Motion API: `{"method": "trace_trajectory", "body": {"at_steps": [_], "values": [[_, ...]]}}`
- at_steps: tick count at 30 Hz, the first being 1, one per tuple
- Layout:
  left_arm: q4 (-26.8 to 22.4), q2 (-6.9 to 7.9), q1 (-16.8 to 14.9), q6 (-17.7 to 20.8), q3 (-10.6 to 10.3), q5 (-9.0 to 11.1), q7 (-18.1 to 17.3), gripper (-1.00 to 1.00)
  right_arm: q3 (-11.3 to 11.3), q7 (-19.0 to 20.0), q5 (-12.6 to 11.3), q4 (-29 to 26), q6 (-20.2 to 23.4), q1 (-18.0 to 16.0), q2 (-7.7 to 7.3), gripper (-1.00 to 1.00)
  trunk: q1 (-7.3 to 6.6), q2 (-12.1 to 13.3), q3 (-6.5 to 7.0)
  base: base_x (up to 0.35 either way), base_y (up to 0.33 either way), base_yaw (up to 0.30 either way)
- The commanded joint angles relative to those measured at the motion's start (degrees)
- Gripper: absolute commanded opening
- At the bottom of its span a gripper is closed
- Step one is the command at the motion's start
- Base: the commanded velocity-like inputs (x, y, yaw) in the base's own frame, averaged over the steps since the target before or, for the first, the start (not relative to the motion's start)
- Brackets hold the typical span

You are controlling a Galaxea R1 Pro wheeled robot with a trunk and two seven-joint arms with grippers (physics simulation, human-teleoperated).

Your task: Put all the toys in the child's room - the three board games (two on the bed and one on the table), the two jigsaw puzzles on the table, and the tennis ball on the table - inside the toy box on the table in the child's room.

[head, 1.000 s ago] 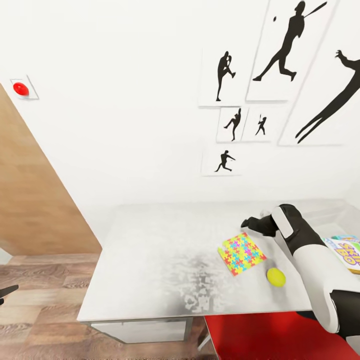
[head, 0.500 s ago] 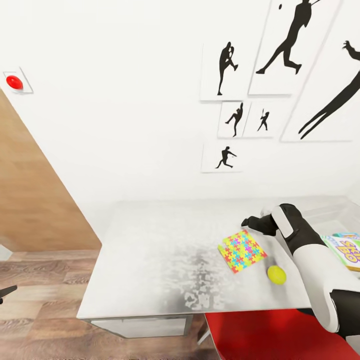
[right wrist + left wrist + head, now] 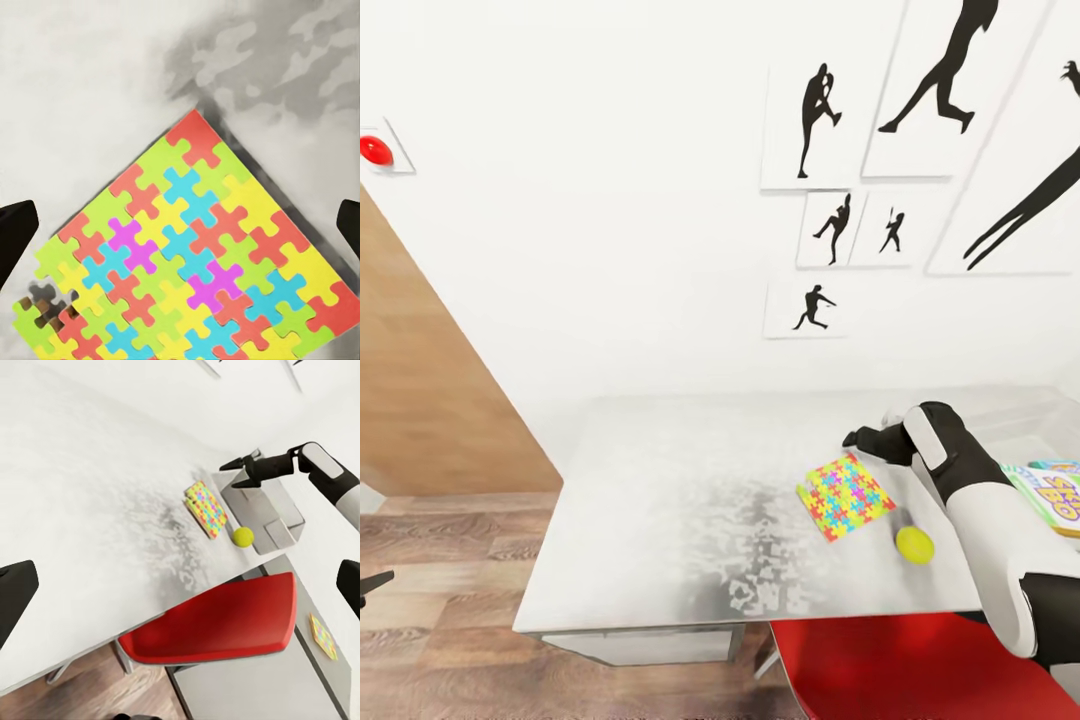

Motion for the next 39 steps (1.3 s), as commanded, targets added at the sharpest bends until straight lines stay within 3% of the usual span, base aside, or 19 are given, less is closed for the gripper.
{"method": "trace_trajectory", "body": {"at_steps": [1, 39], "values": [[0.0, 0.03, 0.0, 0.6, 0.0, 0.1, -0.1, 1.0, -0.1, -0.5, -0.6, -0.1, 0.2, -0.1, -0.01, 1.0, 0.03, -0.1, -0.19, 0.0, 0.0, 0.0], [0.0, 0.03, 0.0, 0.6, 0.9, 0.1, -0.1, 1.0, -0.1, -0.4, -0.7, 0.0, 0.5, -1.9, -2.26, 1.0, 0.03, -0.1, -3.78, 0.0, 0.0, 0.0]]}}
